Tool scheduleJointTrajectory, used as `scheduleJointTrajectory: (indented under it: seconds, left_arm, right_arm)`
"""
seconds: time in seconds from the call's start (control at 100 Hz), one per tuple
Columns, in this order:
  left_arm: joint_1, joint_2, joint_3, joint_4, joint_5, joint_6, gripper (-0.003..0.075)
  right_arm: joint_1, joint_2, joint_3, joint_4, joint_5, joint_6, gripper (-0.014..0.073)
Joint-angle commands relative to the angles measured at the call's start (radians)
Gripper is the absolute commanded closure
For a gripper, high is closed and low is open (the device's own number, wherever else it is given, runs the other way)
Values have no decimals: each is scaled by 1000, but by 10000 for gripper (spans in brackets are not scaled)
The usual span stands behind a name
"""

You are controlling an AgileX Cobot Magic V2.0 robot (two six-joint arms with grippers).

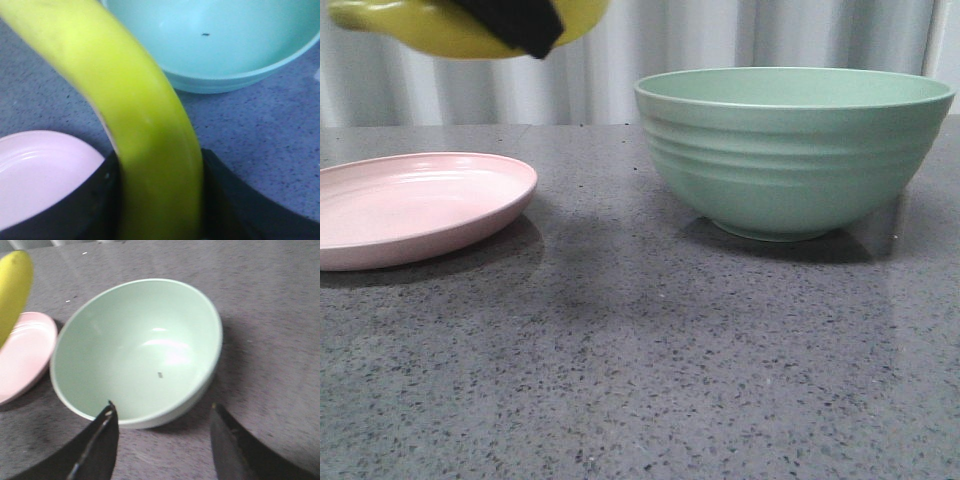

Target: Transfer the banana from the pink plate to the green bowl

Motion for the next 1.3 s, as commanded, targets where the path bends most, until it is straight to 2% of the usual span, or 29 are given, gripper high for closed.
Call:
scheduleJointTrajectory:
  seconds: [0.0, 0.13, 0.35, 0.61, 0.92, 0.99, 1.07, 1.14, 1.19, 1.25, 1.29]
  left_arm:
    - [-52, -35, -40, -15, -58, 5, 738]
    - [-109, -33, -40, -15, -63, 5, 738]
    - [-167, -33, -40, -17, -73, 5, 738]
    - [-177, -33, -40, -22, -73, 5, 738]
    - [-177, -33, -40, -23, -74, 5, 738]
    - [-177, -33, -40, -23, -77, 5, 737]
    - [-177, -33, -40, -23, -79, 6, 703]
    - [-177, -33, -40, -23, -79, 6, 616]
    - [-177, -33, -40, -23, -83, 6, 526]
    - [-177, -33, -40, -18, -88, 6, 443]
    - [-177, -35, -40, -2, -88, 6, 393]
  right_arm:
    - [54, 68, -82, 44, -56, -16, 225]
    - [162, 189, -163, 58, -79, -16, 225]
    - [338, 385, -282, 96, -197, -14, 225]
    - [356, 549, -389, 138, -214, -14, 225]
    - [356, 593, -399, 174, -196, -14, 232]
    - [356, 593, -399, 174, -189, -14, 287]
    - [356, 593, -399, 174, -174, -14, 412]
    - [356, 593, -399, 176, -173, -14, 530]
    - [356, 593, -399, 176, -173, -14, 613]
    - [356, 593, -399, 176, -183, -14, 674]
    - [356, 593, -401, 176, -192, -14, 673]
